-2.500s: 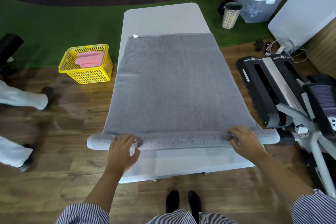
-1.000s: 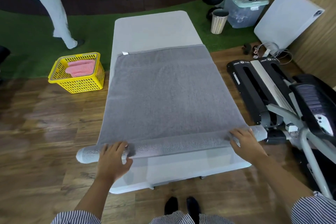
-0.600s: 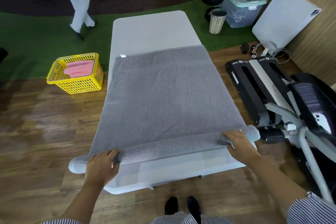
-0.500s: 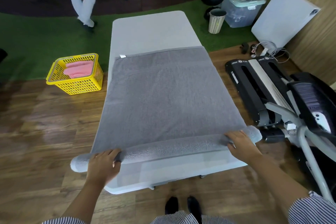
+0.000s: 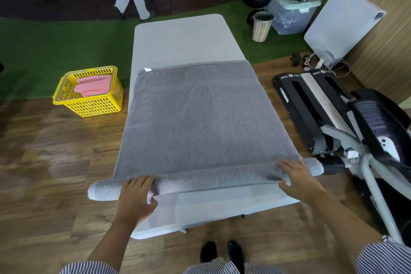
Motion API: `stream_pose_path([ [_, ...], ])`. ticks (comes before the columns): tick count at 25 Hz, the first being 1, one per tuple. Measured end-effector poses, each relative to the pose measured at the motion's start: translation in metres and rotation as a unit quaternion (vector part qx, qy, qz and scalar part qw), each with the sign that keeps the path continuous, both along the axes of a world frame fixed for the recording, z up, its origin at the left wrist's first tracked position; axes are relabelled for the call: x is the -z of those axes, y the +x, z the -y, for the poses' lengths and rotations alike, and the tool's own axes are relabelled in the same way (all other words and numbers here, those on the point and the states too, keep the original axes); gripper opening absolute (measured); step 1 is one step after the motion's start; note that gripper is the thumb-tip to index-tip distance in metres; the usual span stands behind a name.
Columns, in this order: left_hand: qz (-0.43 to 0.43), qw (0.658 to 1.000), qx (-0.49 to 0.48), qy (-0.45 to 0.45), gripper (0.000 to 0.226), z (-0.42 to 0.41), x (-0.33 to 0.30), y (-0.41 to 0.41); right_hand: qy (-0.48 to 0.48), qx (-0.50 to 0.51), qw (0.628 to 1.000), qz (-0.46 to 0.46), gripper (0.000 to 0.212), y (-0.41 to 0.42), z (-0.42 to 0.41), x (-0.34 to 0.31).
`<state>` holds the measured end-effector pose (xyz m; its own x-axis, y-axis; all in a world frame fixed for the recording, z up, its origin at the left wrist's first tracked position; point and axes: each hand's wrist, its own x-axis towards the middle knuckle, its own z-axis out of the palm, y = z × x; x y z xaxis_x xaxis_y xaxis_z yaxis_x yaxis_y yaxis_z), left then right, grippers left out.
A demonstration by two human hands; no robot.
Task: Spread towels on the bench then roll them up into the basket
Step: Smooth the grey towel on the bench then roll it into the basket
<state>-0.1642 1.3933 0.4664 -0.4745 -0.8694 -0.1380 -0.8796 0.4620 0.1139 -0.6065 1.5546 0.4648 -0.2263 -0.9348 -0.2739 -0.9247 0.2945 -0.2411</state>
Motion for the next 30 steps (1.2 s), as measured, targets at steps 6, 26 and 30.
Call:
stream_pose_path([
  [6, -0.008, 1.000, 0.012, -0.016, 0.038, -0.002, -0.011, -0.005, 0.064, 0.004, 0.998, 0.002, 0.012, -0.003, 0.012, -0.019],
  [26, 0.038, 0.997, -0.071, -0.008, 0.047, -0.005, -0.002, 0.049, -0.017, 0.019, 0.998, 0.058, 0.044, 0.029, 0.028, 0.007],
  [30, 0.030, 0.997, -0.073, -0.027, 0.043, -0.007, -0.004, 0.054, -0.033, 0.003, 0.999, 0.034, 0.036, 0.036, 0.028, 0.000],
])
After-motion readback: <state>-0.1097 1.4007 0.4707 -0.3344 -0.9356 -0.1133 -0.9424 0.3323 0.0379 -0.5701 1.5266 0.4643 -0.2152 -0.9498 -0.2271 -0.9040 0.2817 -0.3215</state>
